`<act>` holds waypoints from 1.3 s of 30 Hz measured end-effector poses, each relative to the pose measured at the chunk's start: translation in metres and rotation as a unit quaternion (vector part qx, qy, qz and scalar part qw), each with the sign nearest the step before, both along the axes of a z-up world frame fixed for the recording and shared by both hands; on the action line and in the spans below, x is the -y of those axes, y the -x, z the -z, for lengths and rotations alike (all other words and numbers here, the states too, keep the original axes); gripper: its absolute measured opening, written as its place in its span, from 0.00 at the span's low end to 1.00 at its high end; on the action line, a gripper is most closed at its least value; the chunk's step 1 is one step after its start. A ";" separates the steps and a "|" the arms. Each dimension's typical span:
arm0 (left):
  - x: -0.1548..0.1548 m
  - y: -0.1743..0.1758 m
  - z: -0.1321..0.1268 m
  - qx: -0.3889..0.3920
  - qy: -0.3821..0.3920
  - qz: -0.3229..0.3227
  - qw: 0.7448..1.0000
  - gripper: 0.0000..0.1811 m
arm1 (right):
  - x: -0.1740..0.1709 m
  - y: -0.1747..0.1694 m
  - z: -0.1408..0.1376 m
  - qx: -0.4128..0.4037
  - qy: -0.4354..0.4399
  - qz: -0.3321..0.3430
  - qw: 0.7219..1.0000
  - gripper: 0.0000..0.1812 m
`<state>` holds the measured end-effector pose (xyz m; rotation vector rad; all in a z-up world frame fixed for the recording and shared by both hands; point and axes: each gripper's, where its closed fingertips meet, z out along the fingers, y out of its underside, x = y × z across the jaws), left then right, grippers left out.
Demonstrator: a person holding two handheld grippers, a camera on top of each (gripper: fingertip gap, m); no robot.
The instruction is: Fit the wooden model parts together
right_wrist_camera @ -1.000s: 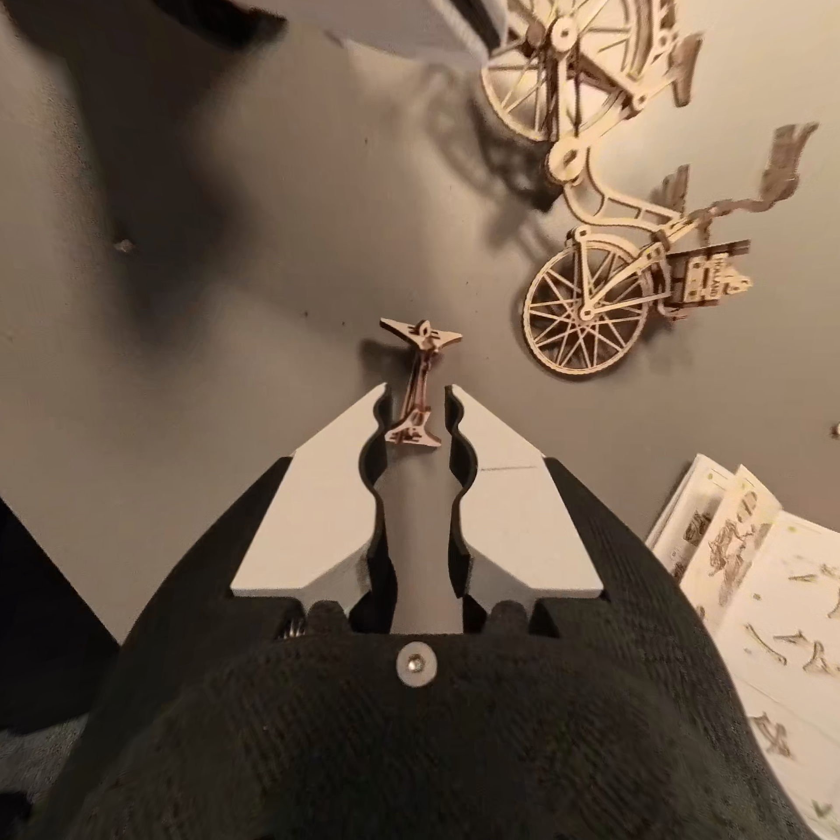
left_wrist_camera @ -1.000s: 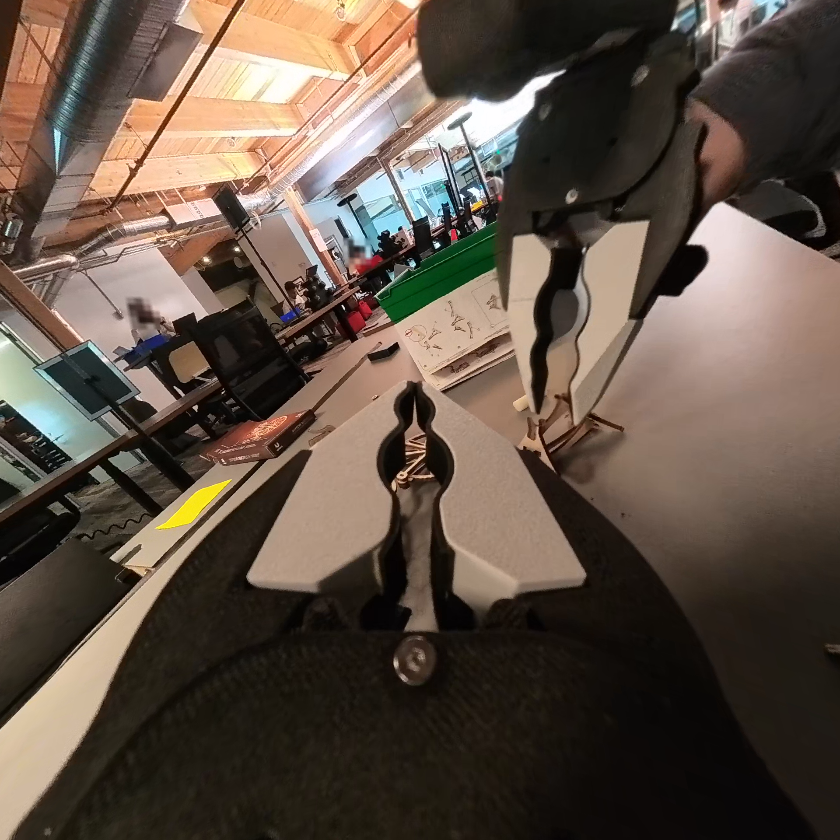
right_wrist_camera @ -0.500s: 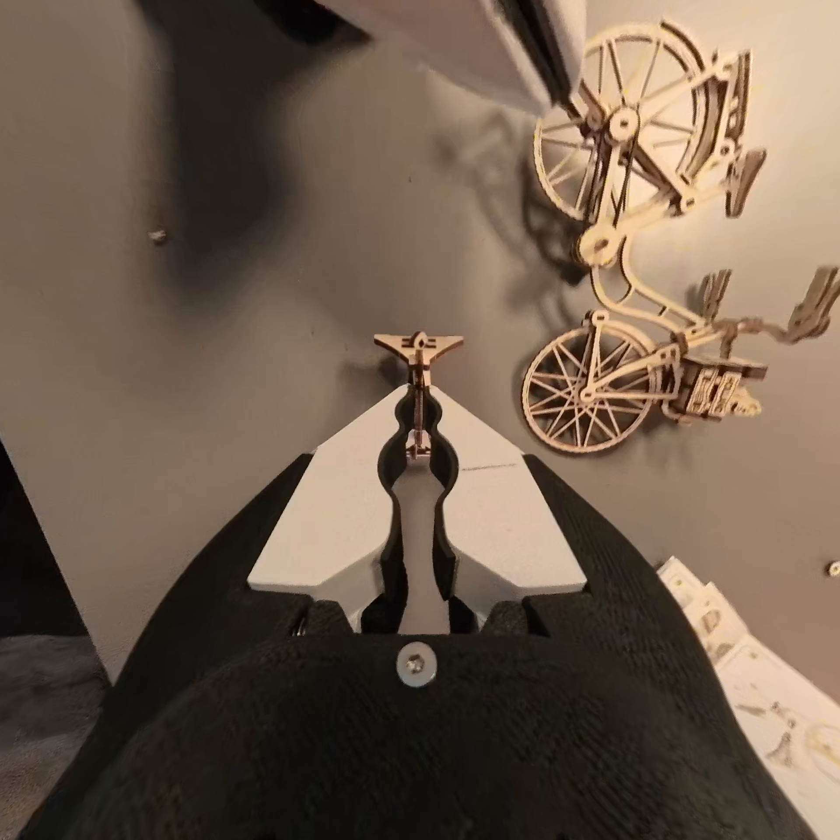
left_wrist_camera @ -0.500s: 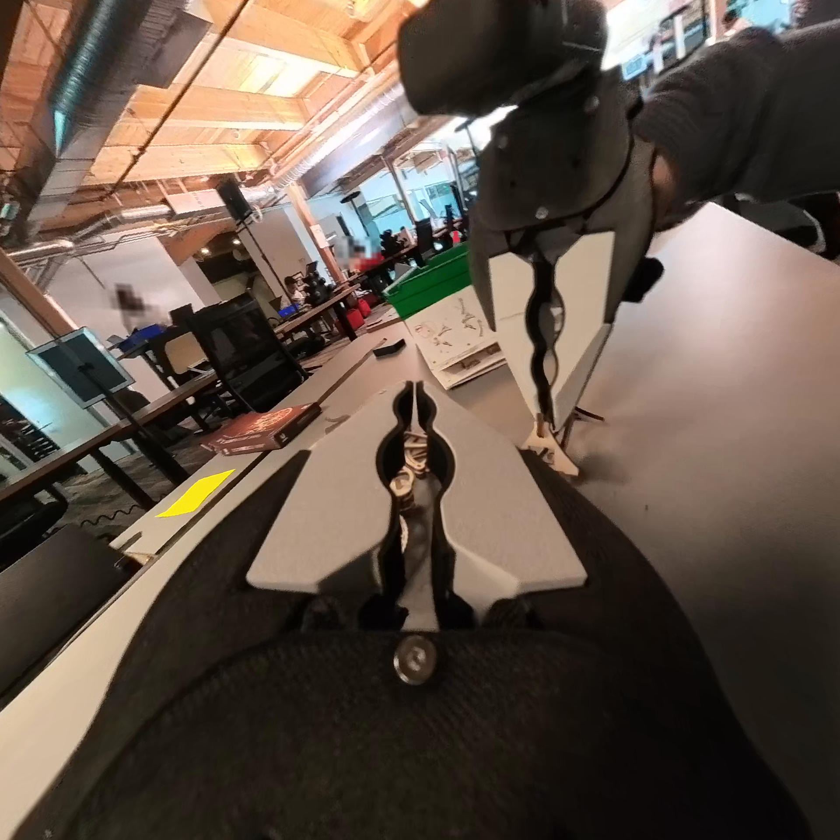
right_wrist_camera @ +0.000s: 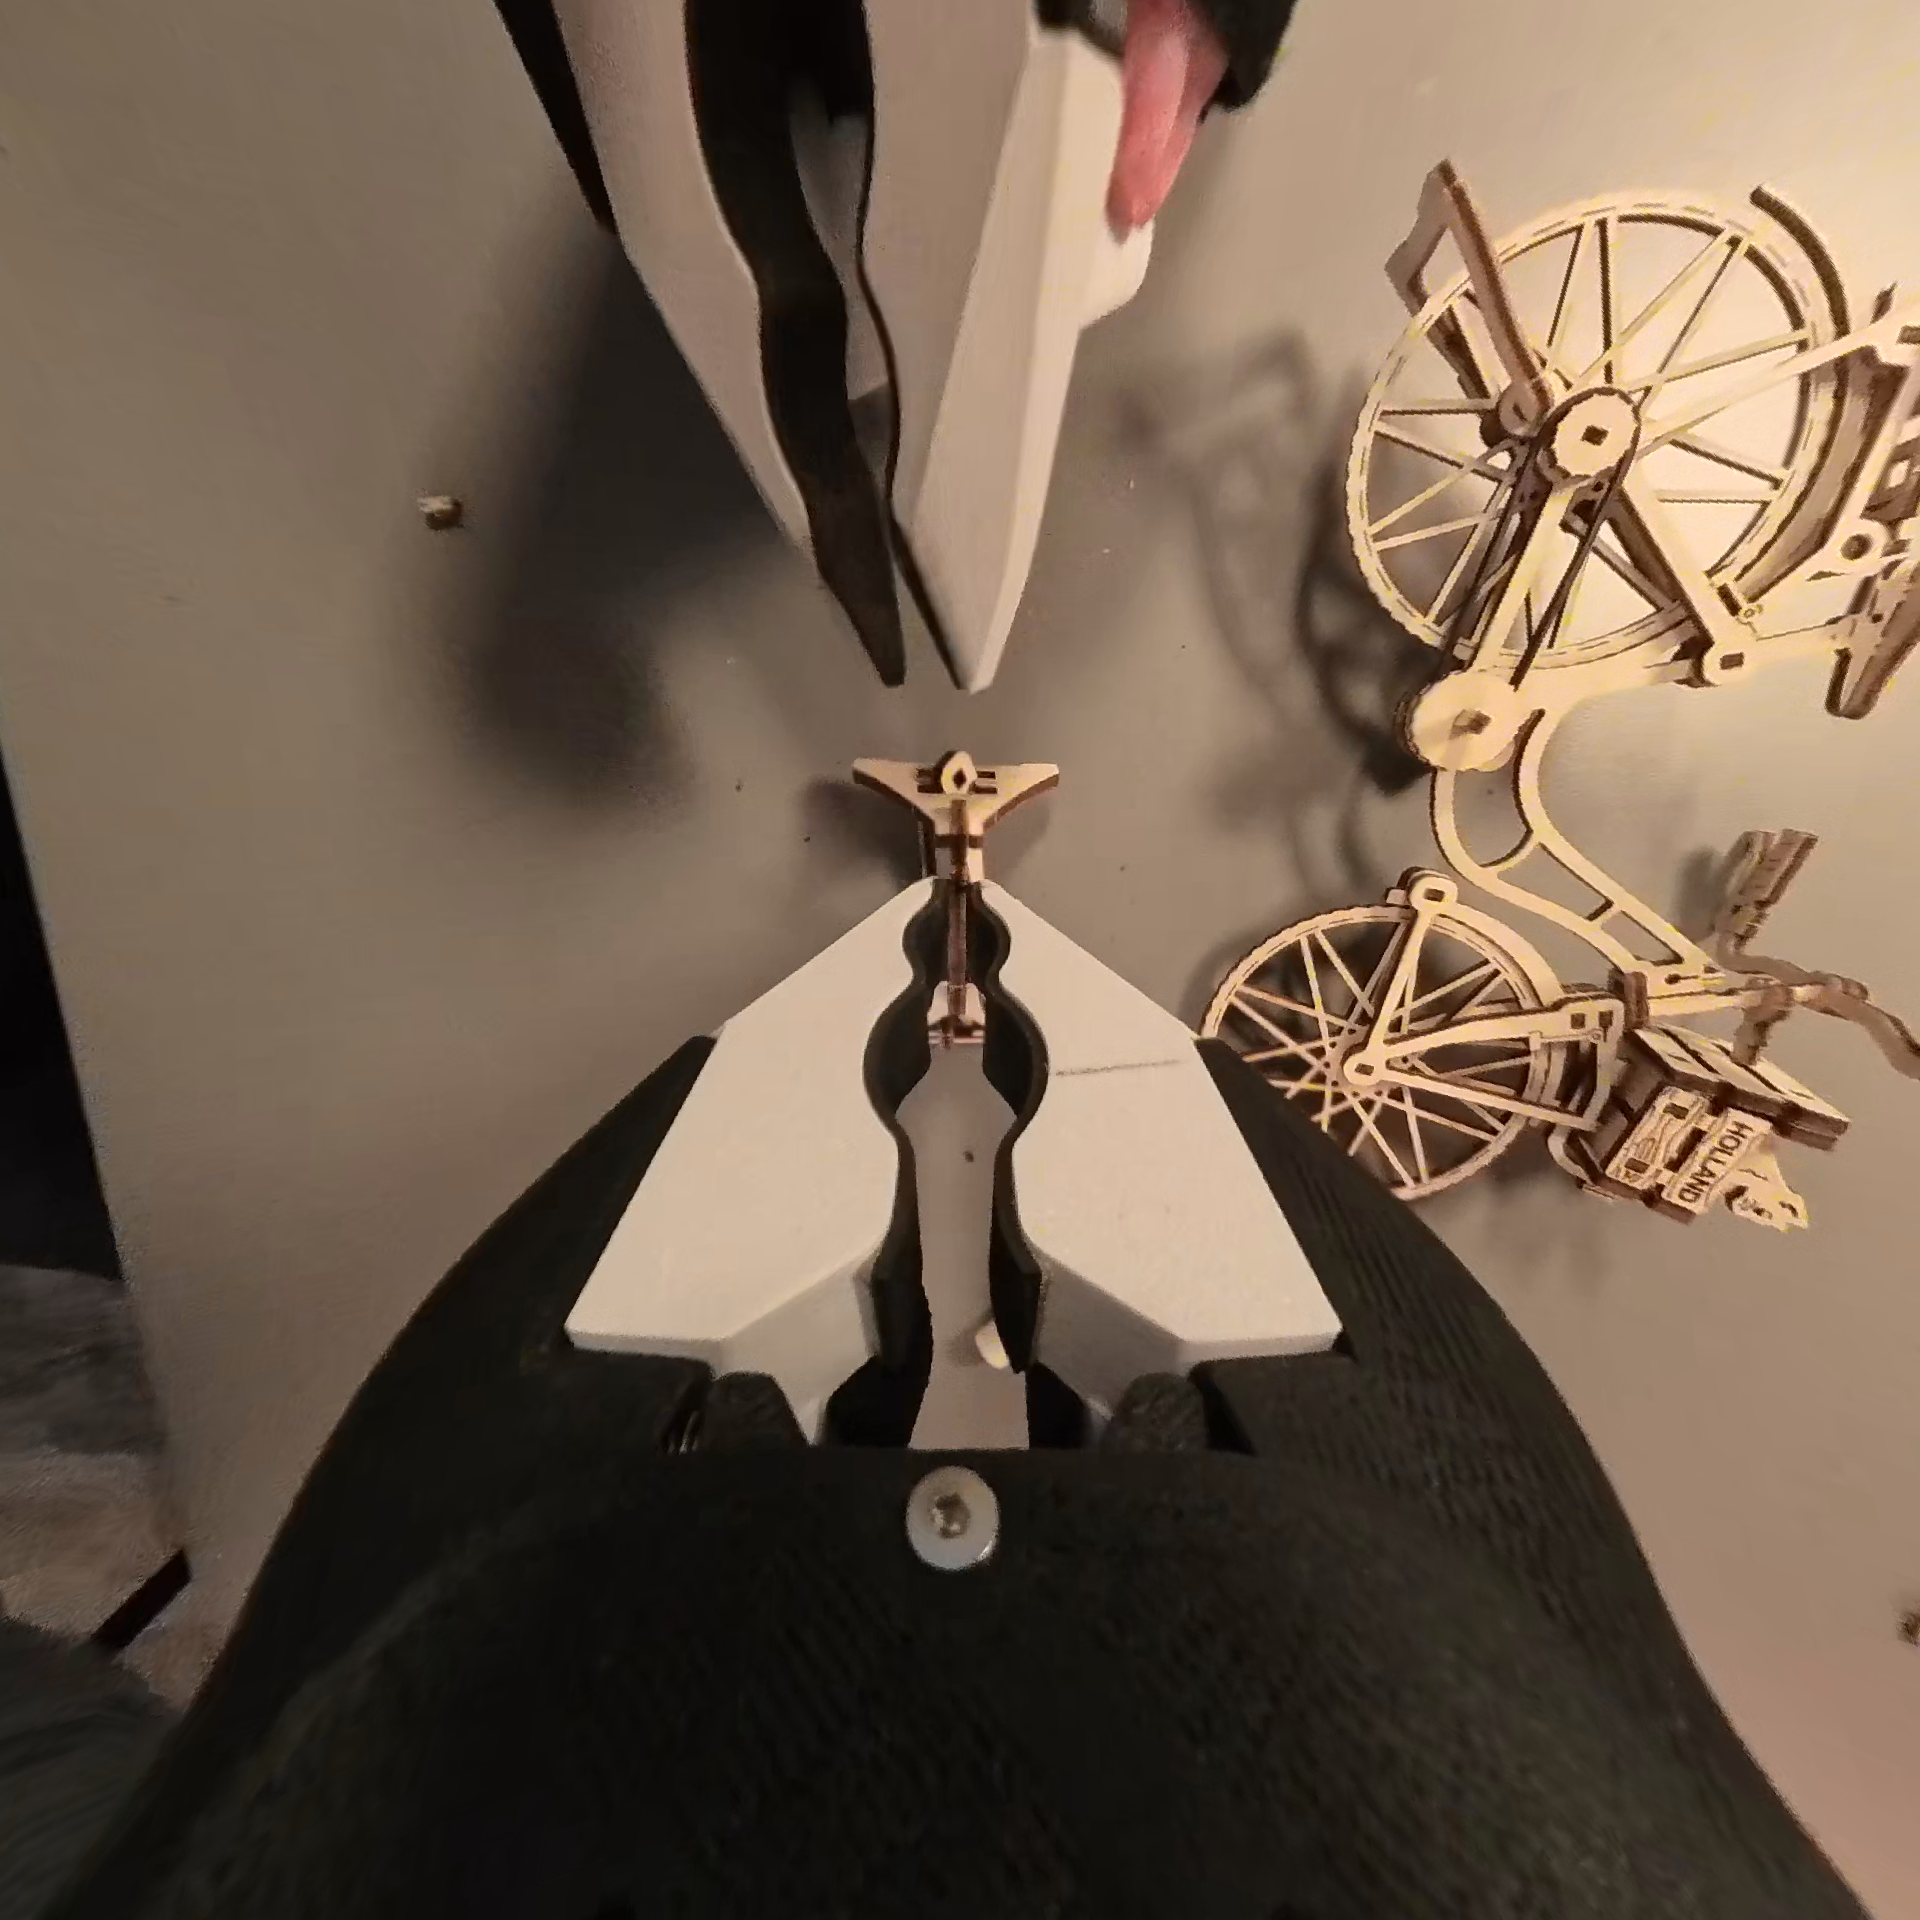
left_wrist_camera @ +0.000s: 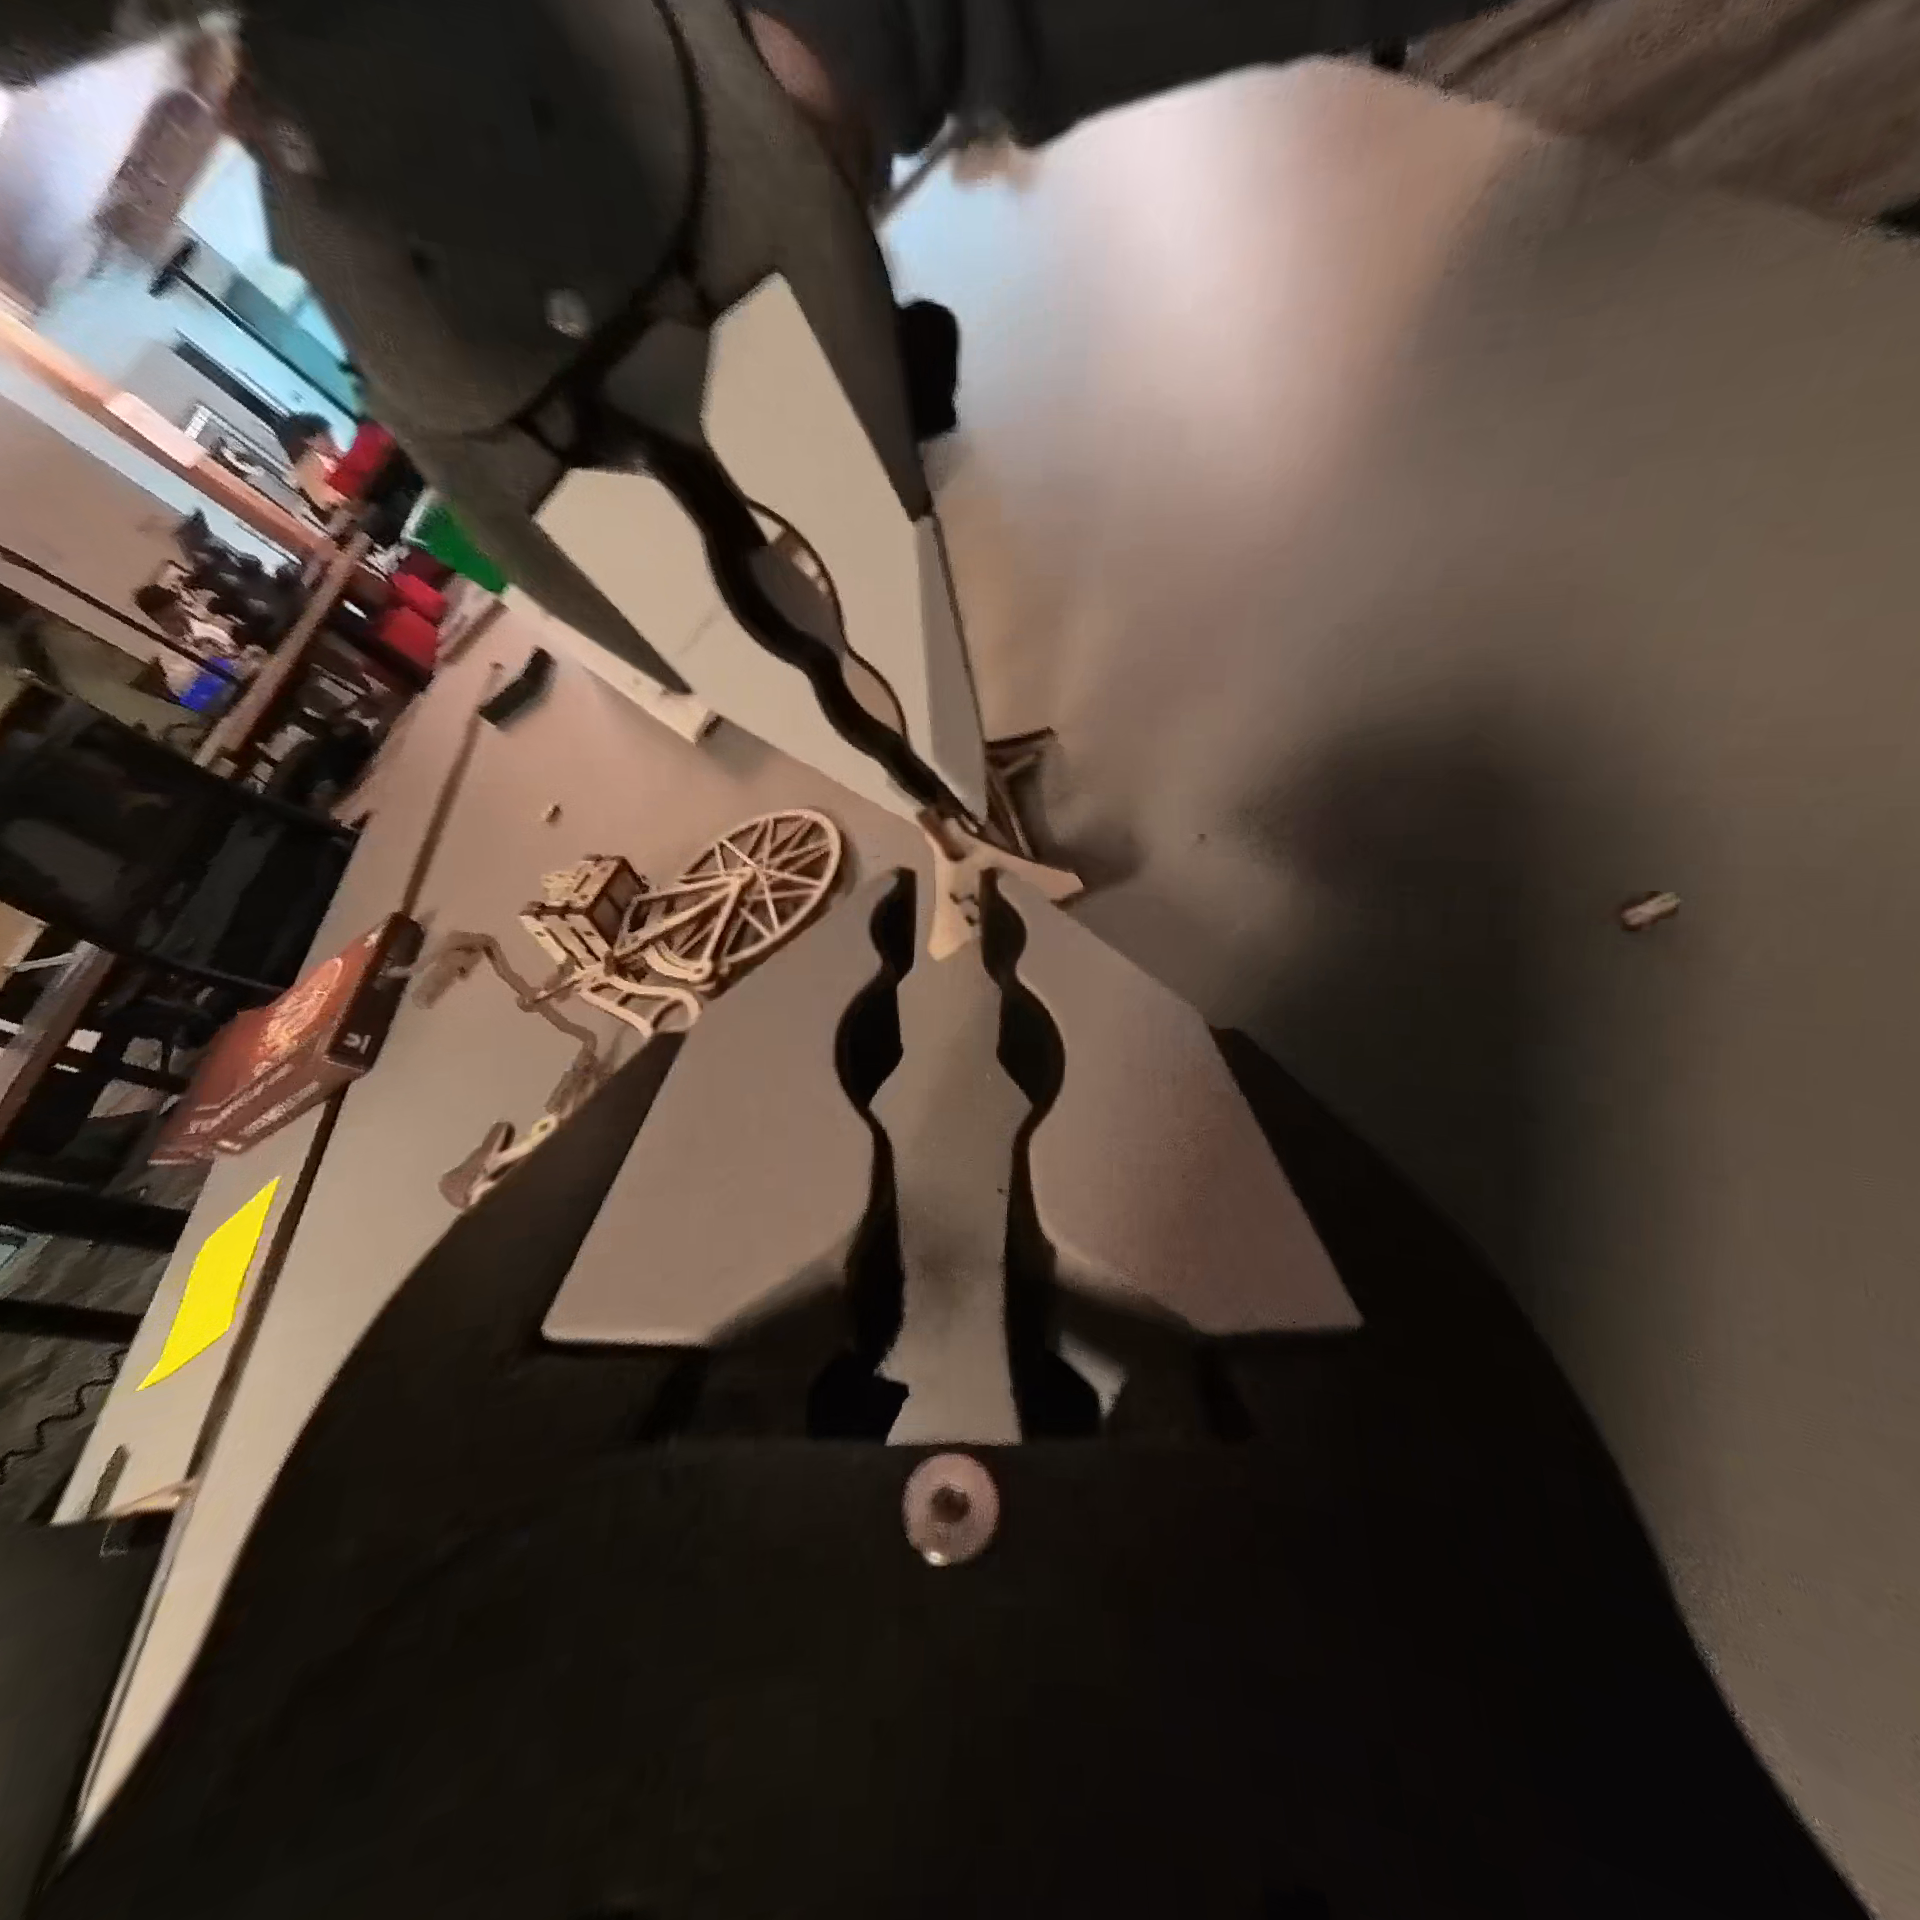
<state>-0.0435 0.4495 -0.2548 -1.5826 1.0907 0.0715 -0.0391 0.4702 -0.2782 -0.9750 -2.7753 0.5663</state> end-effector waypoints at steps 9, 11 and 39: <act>-0.004 0.002 0.007 -0.017 0.015 -0.012 1.000 0.05 | -0.008 0.004 -0.005 -0.034 0.045 -0.027 0.998 0.12; -0.004 0.002 0.007 -0.017 0.015 -0.013 1.000 0.05 | -0.011 0.004 -0.013 -0.062 0.087 -0.028 0.994 0.16; -0.010 -0.008 0.017 -0.089 -0.036 0.038 0.995 0.07 | -0.010 -0.011 0.002 -0.243 0.146 -0.105 0.953 0.27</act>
